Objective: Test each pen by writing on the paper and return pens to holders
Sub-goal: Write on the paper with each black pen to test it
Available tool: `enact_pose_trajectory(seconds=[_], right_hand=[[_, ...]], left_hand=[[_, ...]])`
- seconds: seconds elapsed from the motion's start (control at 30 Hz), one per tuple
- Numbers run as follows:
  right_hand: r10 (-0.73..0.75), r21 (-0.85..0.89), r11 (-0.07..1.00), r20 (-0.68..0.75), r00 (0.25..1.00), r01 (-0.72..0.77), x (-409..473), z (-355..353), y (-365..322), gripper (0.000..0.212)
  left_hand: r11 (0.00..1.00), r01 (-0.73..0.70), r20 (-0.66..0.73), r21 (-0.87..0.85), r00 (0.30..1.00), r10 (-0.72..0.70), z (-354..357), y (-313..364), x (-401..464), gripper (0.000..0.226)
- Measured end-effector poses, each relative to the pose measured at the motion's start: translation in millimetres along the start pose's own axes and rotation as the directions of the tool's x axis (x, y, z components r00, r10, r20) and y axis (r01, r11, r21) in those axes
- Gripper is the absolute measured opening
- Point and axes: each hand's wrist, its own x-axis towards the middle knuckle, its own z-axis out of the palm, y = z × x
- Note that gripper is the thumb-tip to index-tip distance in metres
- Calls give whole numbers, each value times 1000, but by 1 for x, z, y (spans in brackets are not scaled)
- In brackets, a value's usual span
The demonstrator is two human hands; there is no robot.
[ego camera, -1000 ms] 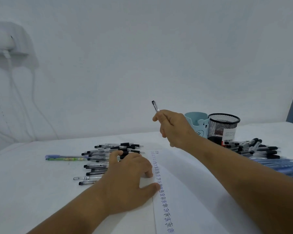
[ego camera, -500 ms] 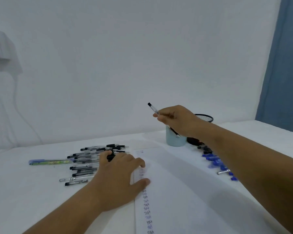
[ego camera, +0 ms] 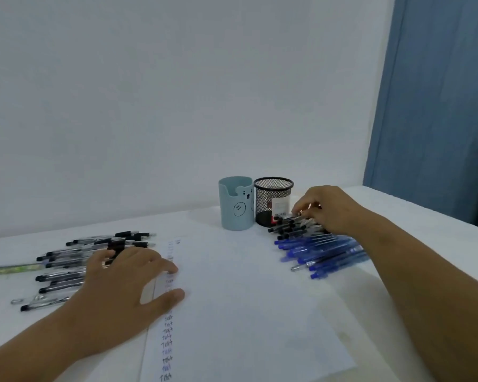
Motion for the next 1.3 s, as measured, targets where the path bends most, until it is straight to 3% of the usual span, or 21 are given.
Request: enact_pose_trajectory(seconds=[0.33, 0.5, 0.73, 0.97, 1.13, 1.23, 1.3], right_hand=[[109, 55, 993, -52, 993, -106, -2, 6, 5, 30], [112, 70, 992, -84, 990, -106, 1, 16, 2, 47], [101, 92, 991, -101, 990, -92, 2, 21, -3, 40], [-117, 144, 976, -282, 952, 163, -11, 22, -53, 24], [-389, 100, 913, -80, 918, 395, -20, 50, -128, 20], [-464, 53, 886, 105, 879, 461, -18, 69, -168, 21], [-489, 21, 869, 182, 853, 494, -16, 83, -190, 22]], left_hand=[[1000, 8, -22, -17, 1000, -8, 3, -2, 1, 78], [999, 17, -27, -38, 999, -18, 3, -2, 1, 89], [999, 4, -16, -34, 1000, -5, 4, -5, 0, 84], [994, -37, -66, -106, 997, 30, -4, -9, 0, 66], [981, 24, -184, -191, 981, -60, -13, -31, 9, 39], [963, 74, -247, -258, 959, -140, -22, -48, 8, 12], [945, 141, -266, -295, 938, -224, -29, -63, 7, 15]])
